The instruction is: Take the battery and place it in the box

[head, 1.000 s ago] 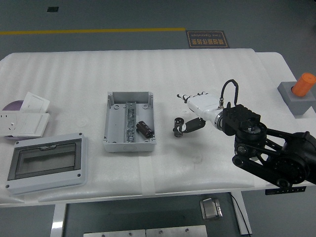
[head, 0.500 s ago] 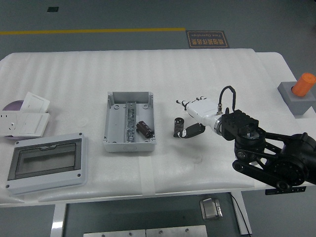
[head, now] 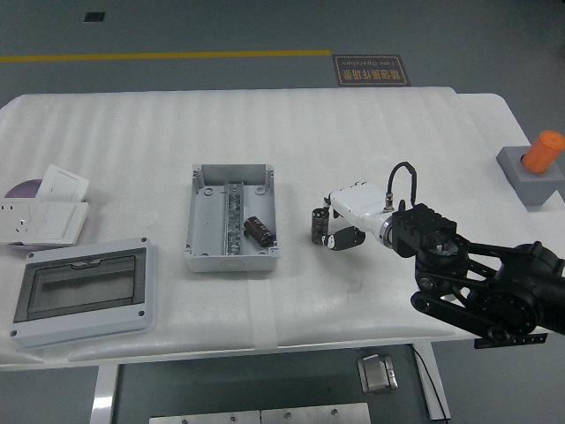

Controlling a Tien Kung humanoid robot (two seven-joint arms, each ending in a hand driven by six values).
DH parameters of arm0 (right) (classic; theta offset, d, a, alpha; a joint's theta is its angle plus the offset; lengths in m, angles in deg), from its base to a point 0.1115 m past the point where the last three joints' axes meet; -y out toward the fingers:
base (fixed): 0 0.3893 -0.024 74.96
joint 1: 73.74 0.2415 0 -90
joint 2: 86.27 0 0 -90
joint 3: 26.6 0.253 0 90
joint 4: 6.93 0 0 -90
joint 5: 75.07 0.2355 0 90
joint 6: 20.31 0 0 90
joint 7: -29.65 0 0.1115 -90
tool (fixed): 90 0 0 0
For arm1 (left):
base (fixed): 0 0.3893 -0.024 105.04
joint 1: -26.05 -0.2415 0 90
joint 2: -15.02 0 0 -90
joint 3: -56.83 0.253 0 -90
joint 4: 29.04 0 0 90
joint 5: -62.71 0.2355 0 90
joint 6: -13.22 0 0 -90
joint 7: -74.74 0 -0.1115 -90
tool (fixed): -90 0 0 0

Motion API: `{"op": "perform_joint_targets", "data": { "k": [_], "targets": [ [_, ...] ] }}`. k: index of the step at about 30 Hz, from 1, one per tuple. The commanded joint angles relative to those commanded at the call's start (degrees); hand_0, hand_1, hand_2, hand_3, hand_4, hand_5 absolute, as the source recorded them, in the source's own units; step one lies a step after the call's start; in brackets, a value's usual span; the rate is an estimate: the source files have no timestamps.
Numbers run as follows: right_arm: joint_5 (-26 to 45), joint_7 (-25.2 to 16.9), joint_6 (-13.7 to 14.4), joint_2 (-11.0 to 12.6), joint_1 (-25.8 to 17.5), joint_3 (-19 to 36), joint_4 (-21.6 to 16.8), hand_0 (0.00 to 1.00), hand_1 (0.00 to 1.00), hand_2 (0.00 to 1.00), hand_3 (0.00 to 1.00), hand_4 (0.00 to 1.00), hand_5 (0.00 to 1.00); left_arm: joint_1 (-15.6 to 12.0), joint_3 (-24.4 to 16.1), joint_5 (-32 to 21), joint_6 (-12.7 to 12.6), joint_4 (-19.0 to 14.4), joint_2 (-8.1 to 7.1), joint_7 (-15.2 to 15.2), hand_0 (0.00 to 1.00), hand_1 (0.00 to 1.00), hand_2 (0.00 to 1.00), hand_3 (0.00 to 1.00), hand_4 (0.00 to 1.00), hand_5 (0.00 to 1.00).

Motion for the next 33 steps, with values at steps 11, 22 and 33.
{"op": "perform_joint_targets", "data": {
  "k": [11, 22, 33],
  "targets": [
    [0.44, -0.03, 0.04, 0.08, -0.15, -0.17, 0.16, 0.815, 0.642, 0.502, 0.639, 0.563, 0.426, -0.07, -0.96, 1.14, 0.36, -0.2, -0.03, -0.08, 0.685, 0.699, 0.549, 0.628, 0.569, 0.59],
    [0.92, 0.77, -0.3, -1.16, 0.79, 3.37, 0.88, 0.813, 0.639, 0.499, 0.639, 0.566, 0.431, -0.31, 0.07, 0.33, 0.45, 0.03, 0.04, 0.11, 0.685, 0.698, 0.543, 0.625, 0.574, 0.587],
    [1.04, 0.96, -4.89, -4.85, 2.3, 4.87, 3.76, 0.818, 0.648, 0.508, 0.64, 0.748, 0.544, -0.23, 0.72, 0.0, 0.58, 0.12, -0.03, 0.26, 0.684, 0.698, 0.535, 0.614, 0.564, 0.57]
  ]
}}
